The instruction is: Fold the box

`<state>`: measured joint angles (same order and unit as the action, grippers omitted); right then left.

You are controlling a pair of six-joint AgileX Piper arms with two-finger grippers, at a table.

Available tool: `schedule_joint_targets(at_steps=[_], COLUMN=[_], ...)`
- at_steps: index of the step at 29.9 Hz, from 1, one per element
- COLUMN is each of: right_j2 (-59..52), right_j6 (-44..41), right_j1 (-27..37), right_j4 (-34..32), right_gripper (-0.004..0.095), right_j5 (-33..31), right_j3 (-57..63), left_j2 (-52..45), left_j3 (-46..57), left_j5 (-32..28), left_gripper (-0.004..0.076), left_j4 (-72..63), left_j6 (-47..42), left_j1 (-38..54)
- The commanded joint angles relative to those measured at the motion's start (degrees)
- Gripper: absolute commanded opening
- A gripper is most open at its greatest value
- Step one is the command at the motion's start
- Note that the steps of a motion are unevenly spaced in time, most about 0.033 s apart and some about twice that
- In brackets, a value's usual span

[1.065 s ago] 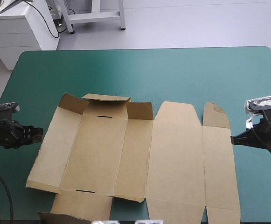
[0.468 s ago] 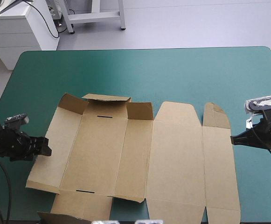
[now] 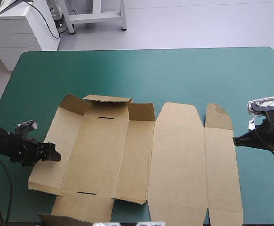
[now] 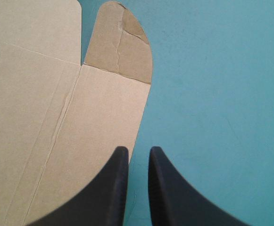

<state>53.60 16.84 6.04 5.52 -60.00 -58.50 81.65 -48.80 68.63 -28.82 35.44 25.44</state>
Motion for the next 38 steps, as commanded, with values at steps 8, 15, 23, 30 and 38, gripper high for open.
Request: schedule_joint_targets(at_steps=[8,15,23,30,38], right_j2=[-0.3,-0.3,-0.3,-0.3,-0.3], right_j6=[0.5,0.5,0.5,0.5,0.5], right_j1=[0.4,0.4,0.4,0.4,0.4], right_j4=[0.9,0.9,0.9,0.9,0.9], right_gripper=[0.0141,0.0141,0.0141,0.014,0.014], right_j5=[3.3,3.3,3.3,3.3,3.1], right_j3=[-1.4,-1.4,-1.4,-1.4,-1.4], left_j2=[0.8,1.3,1.3,1.3,1.3], left_j3=[-1.0,-1.0,-1.0,-1.5,-8.3], left_j5=[4.1,3.4,3.0,2.0,1.4], left_gripper=[0.0461,0.0395,0.0139,-0.0006,-0.0008], left_j4=[-3.7,-3.1,-3.2,-3.2,-6.5], left_j6=[1.7,2.8,3.1,3.8,18.1], left_j1=[-2.4,-4.2,-4.2,-4.2,-6.7])
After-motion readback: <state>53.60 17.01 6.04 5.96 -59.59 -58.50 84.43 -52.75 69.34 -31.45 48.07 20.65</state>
